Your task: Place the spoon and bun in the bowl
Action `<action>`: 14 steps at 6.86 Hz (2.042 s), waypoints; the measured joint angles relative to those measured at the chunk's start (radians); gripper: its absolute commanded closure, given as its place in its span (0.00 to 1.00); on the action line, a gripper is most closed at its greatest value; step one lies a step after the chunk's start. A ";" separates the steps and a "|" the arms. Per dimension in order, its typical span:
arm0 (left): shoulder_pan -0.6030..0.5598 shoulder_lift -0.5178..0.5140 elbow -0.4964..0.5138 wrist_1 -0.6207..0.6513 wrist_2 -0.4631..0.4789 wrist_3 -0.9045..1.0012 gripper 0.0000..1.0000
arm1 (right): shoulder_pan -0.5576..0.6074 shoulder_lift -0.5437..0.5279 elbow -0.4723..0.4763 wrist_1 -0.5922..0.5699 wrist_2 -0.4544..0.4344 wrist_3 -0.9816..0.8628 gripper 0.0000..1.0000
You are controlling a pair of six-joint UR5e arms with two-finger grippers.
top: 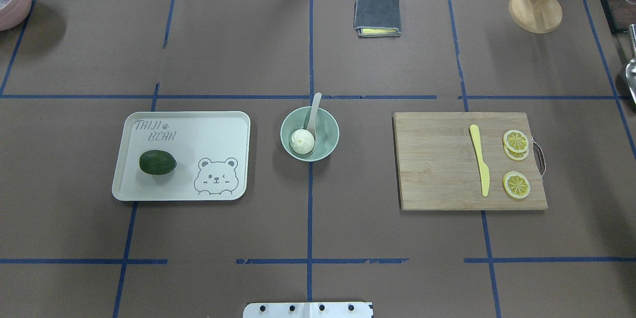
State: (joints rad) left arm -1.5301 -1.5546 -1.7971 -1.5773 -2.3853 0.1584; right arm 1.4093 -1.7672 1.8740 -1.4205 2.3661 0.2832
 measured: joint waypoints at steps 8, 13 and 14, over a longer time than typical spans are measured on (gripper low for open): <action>0.011 -0.019 0.017 -0.015 0.001 0.004 0.00 | -0.033 0.074 -0.033 -0.006 -0.040 -0.007 0.00; 0.011 -0.020 0.063 -0.014 0.001 0.004 0.00 | -0.037 0.088 -0.060 -0.007 -0.021 -0.021 0.00; 0.011 -0.021 0.072 -0.014 0.001 0.004 0.00 | -0.037 0.086 -0.069 -0.008 -0.019 -0.042 0.00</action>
